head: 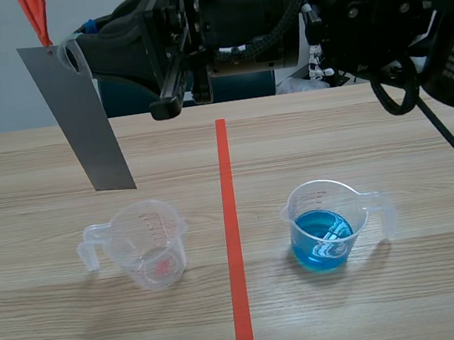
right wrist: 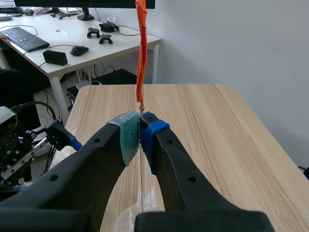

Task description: Do the redox reaction experiment. lift the metal plate out of the left beaker

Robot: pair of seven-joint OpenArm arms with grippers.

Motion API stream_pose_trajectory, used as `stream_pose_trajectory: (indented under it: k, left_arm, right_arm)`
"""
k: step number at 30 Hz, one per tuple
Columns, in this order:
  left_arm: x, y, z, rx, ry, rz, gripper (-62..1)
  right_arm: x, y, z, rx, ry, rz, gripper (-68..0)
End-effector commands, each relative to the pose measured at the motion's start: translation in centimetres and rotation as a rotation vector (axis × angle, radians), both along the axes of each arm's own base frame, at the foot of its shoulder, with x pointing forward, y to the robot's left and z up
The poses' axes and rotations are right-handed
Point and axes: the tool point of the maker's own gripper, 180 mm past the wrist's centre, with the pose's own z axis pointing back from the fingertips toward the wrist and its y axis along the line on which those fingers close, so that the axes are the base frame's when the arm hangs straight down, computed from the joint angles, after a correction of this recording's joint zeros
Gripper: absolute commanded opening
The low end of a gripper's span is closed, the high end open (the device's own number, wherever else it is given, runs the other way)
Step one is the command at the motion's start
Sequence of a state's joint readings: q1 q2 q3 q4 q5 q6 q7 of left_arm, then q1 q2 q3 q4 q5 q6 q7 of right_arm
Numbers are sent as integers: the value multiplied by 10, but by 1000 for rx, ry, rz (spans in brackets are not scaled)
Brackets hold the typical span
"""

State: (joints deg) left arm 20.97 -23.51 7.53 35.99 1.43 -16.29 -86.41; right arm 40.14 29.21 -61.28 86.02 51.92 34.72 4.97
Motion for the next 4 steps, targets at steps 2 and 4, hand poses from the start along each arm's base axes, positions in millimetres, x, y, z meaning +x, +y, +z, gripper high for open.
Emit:
stream_pose_trajectory:
  k: [2,4]
  left_arm:
    - [0,4,11,-15,-51,6,14]
    - [0,4,11,-15,-51,6,14]
  right_arm:
    - [3,0,20,41,-34,0,-669]
    - [3,0,20,41,-34,0,-669]
